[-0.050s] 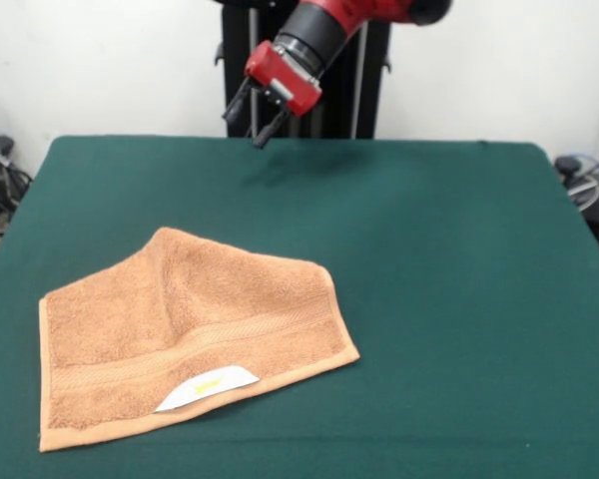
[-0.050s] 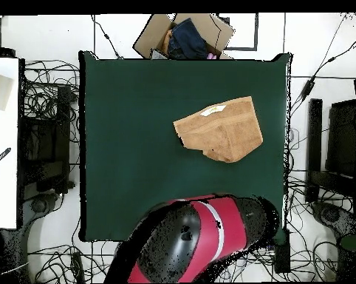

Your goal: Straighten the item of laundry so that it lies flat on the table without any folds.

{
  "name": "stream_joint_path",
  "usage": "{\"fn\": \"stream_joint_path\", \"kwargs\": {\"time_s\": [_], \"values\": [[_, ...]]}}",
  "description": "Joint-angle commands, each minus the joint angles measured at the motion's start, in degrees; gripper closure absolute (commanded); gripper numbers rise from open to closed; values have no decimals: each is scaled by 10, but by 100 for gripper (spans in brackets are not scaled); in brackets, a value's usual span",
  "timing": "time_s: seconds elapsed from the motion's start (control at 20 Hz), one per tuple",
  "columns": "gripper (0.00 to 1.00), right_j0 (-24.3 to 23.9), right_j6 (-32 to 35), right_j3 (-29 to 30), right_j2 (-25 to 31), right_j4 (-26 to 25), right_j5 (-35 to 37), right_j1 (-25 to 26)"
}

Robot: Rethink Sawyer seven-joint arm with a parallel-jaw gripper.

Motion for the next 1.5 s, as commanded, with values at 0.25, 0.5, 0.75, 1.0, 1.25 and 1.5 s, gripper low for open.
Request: {"fn": "stream_joint_path", "kwargs": {"time_s": [0.25, 0.5, 0.75, 1.0, 1.25, 1.5], "values": [[0, 17, -63, 100, -61, 139, -160, 116], [0, 15, -97, 80, -65, 147, -186, 102], [0, 21, -100, 69, -73, 141, -197, 102], [0, 38, -107, 51, -85, 147, -213, 99], [0, 50, -132, 27, -99, 143, -240, 91], [0, 57, -165, 9, -110, 149, -270, 74]]}}
